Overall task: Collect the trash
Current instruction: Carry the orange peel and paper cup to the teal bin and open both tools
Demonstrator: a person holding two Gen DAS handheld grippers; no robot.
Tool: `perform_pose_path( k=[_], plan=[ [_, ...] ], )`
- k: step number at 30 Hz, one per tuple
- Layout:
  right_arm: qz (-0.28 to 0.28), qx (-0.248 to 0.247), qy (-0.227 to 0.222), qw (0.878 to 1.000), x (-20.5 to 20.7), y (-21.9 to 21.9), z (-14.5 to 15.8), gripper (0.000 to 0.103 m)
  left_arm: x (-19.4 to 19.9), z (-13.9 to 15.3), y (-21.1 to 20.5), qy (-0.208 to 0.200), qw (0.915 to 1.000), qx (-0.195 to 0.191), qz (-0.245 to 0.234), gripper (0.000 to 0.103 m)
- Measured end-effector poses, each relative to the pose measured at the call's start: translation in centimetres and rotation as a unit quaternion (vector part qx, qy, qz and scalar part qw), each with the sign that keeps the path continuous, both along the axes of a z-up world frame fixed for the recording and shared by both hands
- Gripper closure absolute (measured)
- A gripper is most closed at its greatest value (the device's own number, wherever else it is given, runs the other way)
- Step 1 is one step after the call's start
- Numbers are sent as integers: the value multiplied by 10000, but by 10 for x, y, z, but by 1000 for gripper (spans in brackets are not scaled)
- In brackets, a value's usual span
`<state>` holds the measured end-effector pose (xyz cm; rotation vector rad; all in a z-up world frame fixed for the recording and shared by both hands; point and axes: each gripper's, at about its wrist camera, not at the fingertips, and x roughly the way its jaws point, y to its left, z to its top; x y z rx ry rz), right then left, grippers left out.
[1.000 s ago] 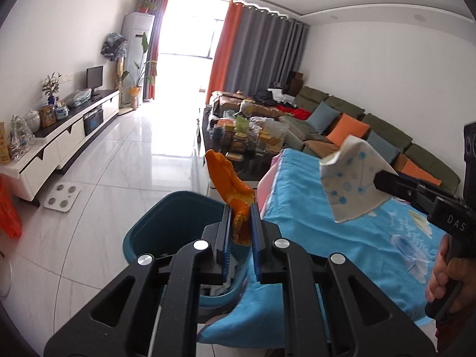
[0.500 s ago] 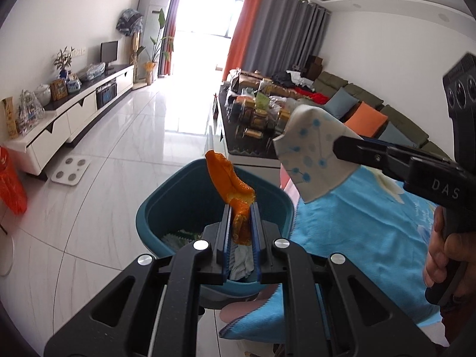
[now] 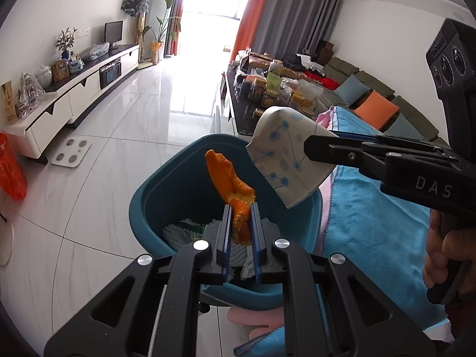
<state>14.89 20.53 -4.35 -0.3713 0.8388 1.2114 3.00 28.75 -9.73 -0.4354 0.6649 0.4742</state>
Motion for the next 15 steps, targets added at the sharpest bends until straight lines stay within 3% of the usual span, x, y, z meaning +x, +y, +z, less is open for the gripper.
perform_pose_path(
  k=[11,14,15],
  plan=[
    [110,-625,308,9975,7,28,-32,82,39,-39,19,371,9992,-123,-12,91],
    [72,-691,344,9970,10,31,-36,79,50,-48,22,441,9989,-155,-1,90],
    [59,-694,359,9969,11,32,-36,74,53,-50,23,464,9988,-151,-3,89]
  ],
)
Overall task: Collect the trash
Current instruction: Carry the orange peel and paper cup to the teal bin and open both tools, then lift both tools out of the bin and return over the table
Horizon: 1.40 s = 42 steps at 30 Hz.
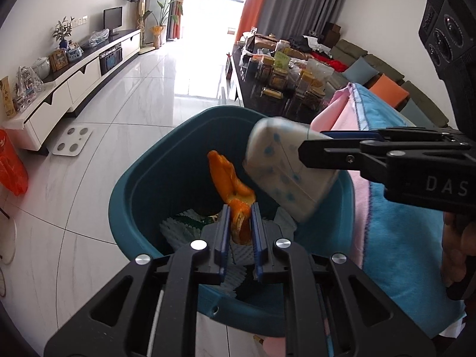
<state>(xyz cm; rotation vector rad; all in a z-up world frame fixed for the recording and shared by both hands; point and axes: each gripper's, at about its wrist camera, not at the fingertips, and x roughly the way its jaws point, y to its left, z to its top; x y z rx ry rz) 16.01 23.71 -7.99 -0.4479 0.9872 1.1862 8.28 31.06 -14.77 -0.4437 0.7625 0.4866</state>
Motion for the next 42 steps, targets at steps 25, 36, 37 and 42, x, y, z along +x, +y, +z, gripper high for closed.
perform_pose_path(
  k=[25,36,37,42],
  plan=[
    [-1018,1368,-649,9832,19,-108,79,7,-31,55,-29,-664,9955,617,263,19],
    [-1863,1531,-1228,9627,18,-197,92,7,-22,105,-90,-1138,9889,937,-166,6],
    [-1985,1544,-1299,9591,17,-210,94,7,-20,108,-95,-1161,9885,944,-210,6],
    [-2459,1610,-1492,9441,12,-261,98,7,-12,128,-134,-1391,9838,972,-575,6]
  ],
)
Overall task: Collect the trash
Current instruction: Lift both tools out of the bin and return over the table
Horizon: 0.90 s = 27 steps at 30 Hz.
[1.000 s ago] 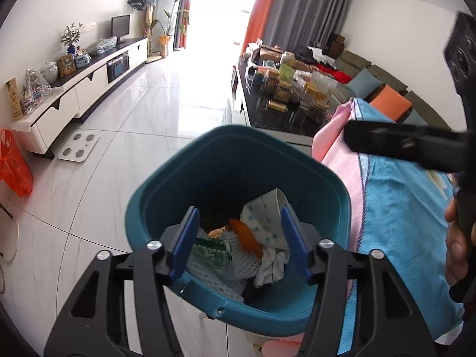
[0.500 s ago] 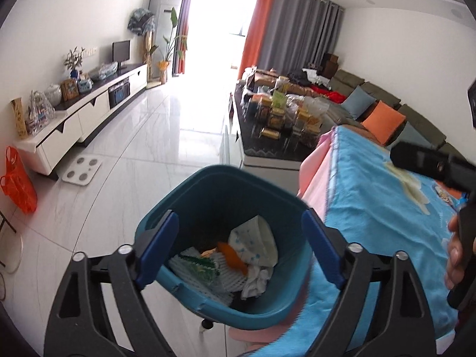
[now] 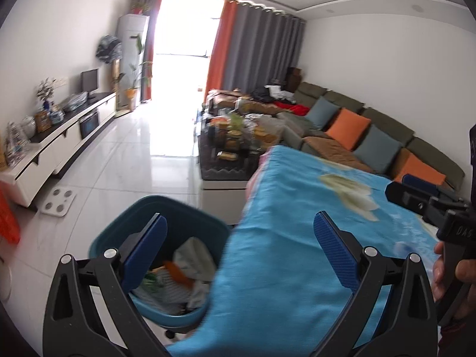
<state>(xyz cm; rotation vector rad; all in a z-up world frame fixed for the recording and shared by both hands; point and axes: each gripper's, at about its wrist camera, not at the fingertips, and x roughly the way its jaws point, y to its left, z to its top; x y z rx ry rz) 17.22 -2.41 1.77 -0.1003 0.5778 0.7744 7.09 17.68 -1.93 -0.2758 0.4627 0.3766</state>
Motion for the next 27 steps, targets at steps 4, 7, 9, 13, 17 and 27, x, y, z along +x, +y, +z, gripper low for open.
perform_pose_path(
  k=[4,7,9,13,17,27],
  plan=[
    [-406,44,-152,9991,-11,-37,2,7,4,14,-39,-201,9990,97,-375,6],
    [-684,115,-201,9974,-21,-63,2,7,6,22,-66,-313,9972,185,-648,6],
    [-884,111,-258,9957,-27,-76,0,7,7,25,-84,-371,9957,228,-814,6],
    [-1249,126,-323,9916,-37,-101,-5,7,7,30,-121,-485,9915,391,-1142,6],
    [-1675,147,-469,9846,-50,-126,-8,7,6,34,-145,-582,9877,542,-1348,6],
    [-2387,296,-1008,9654,-86,-166,-12,7,-5,38,-186,-817,9775,994,-1671,6]
  ],
)
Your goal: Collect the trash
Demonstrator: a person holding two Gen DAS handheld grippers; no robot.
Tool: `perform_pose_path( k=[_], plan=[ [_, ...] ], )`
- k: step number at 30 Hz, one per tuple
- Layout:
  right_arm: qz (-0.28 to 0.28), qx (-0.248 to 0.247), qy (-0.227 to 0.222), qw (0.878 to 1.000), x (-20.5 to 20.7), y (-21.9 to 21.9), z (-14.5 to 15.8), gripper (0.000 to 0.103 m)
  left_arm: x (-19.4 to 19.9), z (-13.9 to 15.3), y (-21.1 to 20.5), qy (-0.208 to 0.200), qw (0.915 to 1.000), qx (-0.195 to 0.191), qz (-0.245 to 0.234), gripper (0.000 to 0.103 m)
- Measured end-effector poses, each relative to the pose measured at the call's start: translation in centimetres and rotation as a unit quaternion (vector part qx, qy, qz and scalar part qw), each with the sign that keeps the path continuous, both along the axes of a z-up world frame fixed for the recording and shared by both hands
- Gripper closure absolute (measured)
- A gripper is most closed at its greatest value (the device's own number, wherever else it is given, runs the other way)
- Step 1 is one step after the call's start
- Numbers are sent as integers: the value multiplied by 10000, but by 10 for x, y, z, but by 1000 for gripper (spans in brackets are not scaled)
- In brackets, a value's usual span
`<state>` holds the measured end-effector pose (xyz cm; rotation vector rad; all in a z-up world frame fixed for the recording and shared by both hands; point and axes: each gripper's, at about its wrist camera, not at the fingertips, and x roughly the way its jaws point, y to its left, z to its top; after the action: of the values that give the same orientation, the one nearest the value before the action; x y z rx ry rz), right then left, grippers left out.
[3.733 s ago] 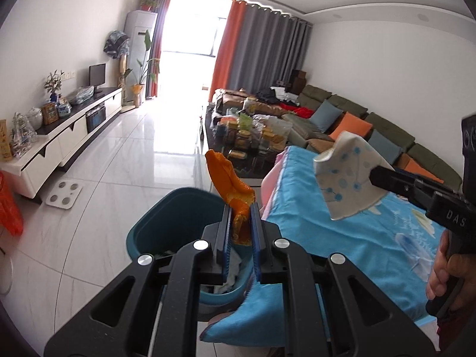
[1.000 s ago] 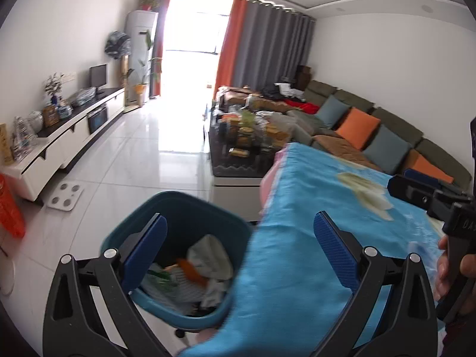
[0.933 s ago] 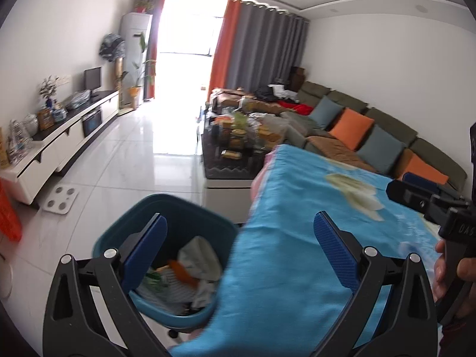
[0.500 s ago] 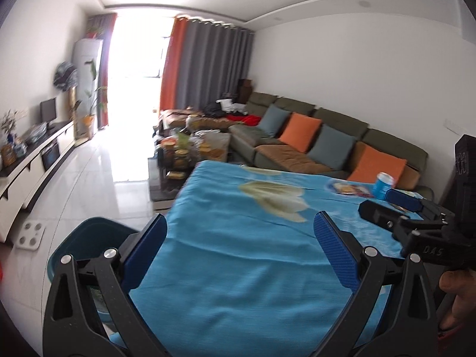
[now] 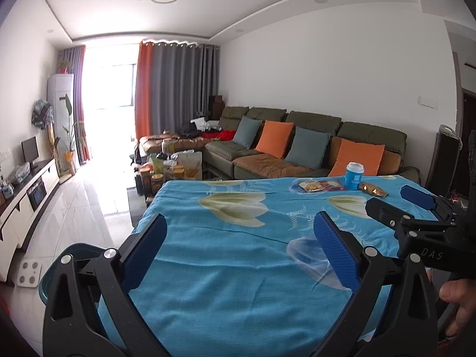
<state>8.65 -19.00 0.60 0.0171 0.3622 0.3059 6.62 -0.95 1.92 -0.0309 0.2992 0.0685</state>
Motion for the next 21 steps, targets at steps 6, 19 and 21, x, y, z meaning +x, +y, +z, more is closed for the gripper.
perform_pose_path(
  k=[6,19,21],
  plan=[
    [-312,-181,-479,9982,-22,-1,-2,7,-15,2,-2,-303,9995,33,1,6],
    [-475,-56,-850,9952,-48,-8,-2,7,-40,2,18,-762,9967,-249,103,6],
    [-494,-75,-891,9948,-50,-5,-1,7,-41,3,17,-797,9966,-187,14,6]
  ],
)
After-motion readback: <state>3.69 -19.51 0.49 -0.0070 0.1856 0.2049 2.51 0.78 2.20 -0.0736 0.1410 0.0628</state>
